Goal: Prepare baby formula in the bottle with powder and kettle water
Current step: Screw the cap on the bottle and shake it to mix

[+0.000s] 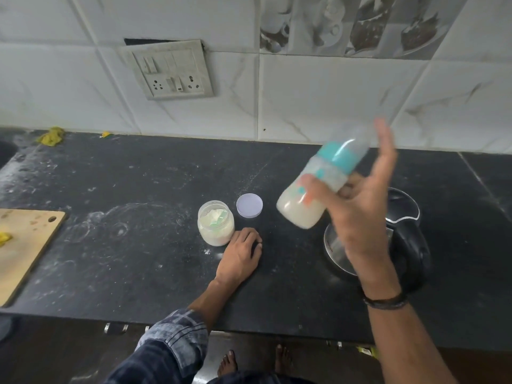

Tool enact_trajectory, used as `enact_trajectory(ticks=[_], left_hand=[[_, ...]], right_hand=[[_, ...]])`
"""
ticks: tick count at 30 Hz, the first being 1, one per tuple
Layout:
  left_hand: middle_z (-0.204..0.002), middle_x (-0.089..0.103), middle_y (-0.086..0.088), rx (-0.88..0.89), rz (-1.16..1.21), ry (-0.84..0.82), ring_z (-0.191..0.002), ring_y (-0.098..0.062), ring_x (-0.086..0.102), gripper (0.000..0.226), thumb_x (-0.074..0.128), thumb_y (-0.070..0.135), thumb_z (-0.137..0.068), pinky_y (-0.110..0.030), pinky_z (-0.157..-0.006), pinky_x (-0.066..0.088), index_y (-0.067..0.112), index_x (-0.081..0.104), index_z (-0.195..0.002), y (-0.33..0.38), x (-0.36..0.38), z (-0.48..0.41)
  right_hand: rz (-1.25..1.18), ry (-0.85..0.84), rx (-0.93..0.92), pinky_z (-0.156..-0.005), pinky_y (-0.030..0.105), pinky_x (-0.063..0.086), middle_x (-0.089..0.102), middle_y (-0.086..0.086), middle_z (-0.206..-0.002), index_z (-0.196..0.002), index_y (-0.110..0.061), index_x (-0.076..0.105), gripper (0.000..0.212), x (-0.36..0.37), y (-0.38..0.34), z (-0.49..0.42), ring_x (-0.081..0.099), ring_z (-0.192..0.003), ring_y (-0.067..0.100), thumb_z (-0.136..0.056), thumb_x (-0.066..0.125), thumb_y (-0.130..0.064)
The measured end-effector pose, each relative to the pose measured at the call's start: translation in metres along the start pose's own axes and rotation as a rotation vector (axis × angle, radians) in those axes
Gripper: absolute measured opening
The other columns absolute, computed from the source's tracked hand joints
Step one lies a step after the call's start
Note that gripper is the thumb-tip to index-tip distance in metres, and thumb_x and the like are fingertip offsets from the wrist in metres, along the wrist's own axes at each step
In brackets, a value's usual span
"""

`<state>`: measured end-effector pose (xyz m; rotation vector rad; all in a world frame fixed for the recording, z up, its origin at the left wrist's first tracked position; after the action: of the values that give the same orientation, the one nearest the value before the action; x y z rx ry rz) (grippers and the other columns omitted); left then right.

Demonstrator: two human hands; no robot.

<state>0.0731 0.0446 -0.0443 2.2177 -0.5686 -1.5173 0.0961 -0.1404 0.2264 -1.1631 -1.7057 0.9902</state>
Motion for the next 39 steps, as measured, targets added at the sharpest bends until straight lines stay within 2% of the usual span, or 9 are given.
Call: enact_trajectory(ticks=[3,8,13,19,23,27,32,35,39], left_hand=[[-0.105,0.058,0.002,0.002,0.005,-0.005,-0.093,-0.022,0.054,0.006,0.063,0.010,-0.094,-0.033,-0.093,0.042,0.013,0.060,-0.098,-0.001,0.001,0.000],[-0.106,0.058,0.003,0.002,0.005,-0.007,-0.094,-0.022,0.055,0.005,0.063,0.011,-0.094,-0.032,-0.093,0.042,0.013,0.060,-0.098,0.000,0.001,0.001],[-0.105,0.059,0.001,0.003,0.004,0.000,-0.095,-0.023,0.055,0.005,0.063,0.010,-0.094,-0.033,-0.093,0.042,0.012,0.060,-0.098,0.001,-0.001,0.000],[-0.106,0.059,0.001,0.014,0.005,-0.005,-0.098,-0.023,0.057,0.005,0.063,0.010,-0.094,-0.032,-0.095,0.042,0.012,0.061,-0.098,0.000,0.000,0.000],[-0.106,0.058,0.001,0.010,0.001,-0.008,-0.096,-0.023,0.056,0.004,0.061,0.012,-0.095,-0.034,-0.094,0.043,0.012,0.060,-0.099,0.000,0.001,0.000],[-0.105,0.058,0.001,0.007,0.005,-0.008,-0.096,-0.024,0.056,0.005,0.062,0.011,-0.094,-0.034,-0.094,0.043,0.012,0.060,-0.099,-0.001,0.001,0.001],[-0.106,0.058,0.001,-0.004,0.010,-0.006,-0.093,-0.023,0.055,0.005,0.062,0.011,-0.094,-0.033,-0.092,0.043,0.011,0.060,-0.099,0.000,0.000,0.000],[-0.106,0.058,0.001,0.001,0.009,-0.010,-0.094,-0.022,0.054,0.005,0.062,0.011,-0.094,-0.033,-0.093,0.042,0.012,0.060,-0.099,-0.001,0.001,0.001],[-0.106,0.058,0.000,0.001,0.005,-0.015,-0.094,-0.023,0.054,0.006,0.063,0.010,-0.094,-0.033,-0.094,0.042,0.011,0.061,-0.099,0.000,0.001,0.000]], right_hand=[[-0.120,0.187,-0.172,-0.091,0.037,0.057,0.061,-0.014,-0.131,-0.153,-0.020,0.016,0.099,-0.018,-0.021,-0.006,0.068,-0.106,0.016,-0.082,0.075,0.016],[-0.094,0.064,0.031,-0.080,0.033,0.059,0.071,-0.019,-0.107,-0.143,-0.022,0.028,0.092,-0.001,0.001,0.009,0.070,-0.089,0.013,-0.075,0.078,0.014],[-0.303,0.366,-0.189,-0.093,0.053,0.057,0.054,0.011,-0.143,-0.151,-0.022,0.013,0.095,-0.026,-0.028,0.006,0.065,-0.113,0.023,-0.085,0.078,0.000],[-0.058,0.124,-0.178,-0.086,0.032,0.059,0.071,-0.011,-0.119,-0.145,-0.017,0.018,0.093,-0.001,-0.039,0.005,0.071,-0.098,0.016,-0.077,0.078,0.007],[-0.235,0.404,-0.317,-0.099,0.064,0.052,0.035,0.023,-0.157,-0.152,-0.012,0.006,0.104,-0.031,-0.046,0.000,0.057,-0.127,0.046,-0.083,0.083,-0.002],[-0.055,0.124,-0.029,-0.087,0.037,0.059,0.069,0.004,-0.119,-0.145,-0.025,0.028,0.093,0.001,-0.011,0.005,0.071,-0.099,0.021,-0.077,0.080,0.012],[-0.201,0.396,-0.215,-0.098,0.062,0.054,0.046,0.021,-0.149,-0.152,-0.012,0.012,0.099,-0.033,-0.039,0.005,0.063,-0.114,0.030,-0.082,0.081,0.002],[-0.125,0.324,-0.145,-0.093,0.046,0.059,0.065,-0.003,-0.130,-0.152,-0.015,0.013,0.099,-0.024,-0.026,0.002,0.068,-0.108,0.018,-0.081,0.079,0.005],[-0.082,0.216,-0.045,-0.090,0.038,0.059,0.068,0.001,-0.125,-0.148,-0.023,0.020,0.095,-0.012,-0.012,0.009,0.070,-0.104,0.022,-0.080,0.078,0.011]])
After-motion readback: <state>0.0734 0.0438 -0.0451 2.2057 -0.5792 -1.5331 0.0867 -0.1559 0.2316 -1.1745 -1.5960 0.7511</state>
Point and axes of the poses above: each hand's wrist, its own z-axis away from the middle knuckle, its own x-axis out of the palm, y = z × x, the point moved 8 cm from there along -z, towards the middle knuckle
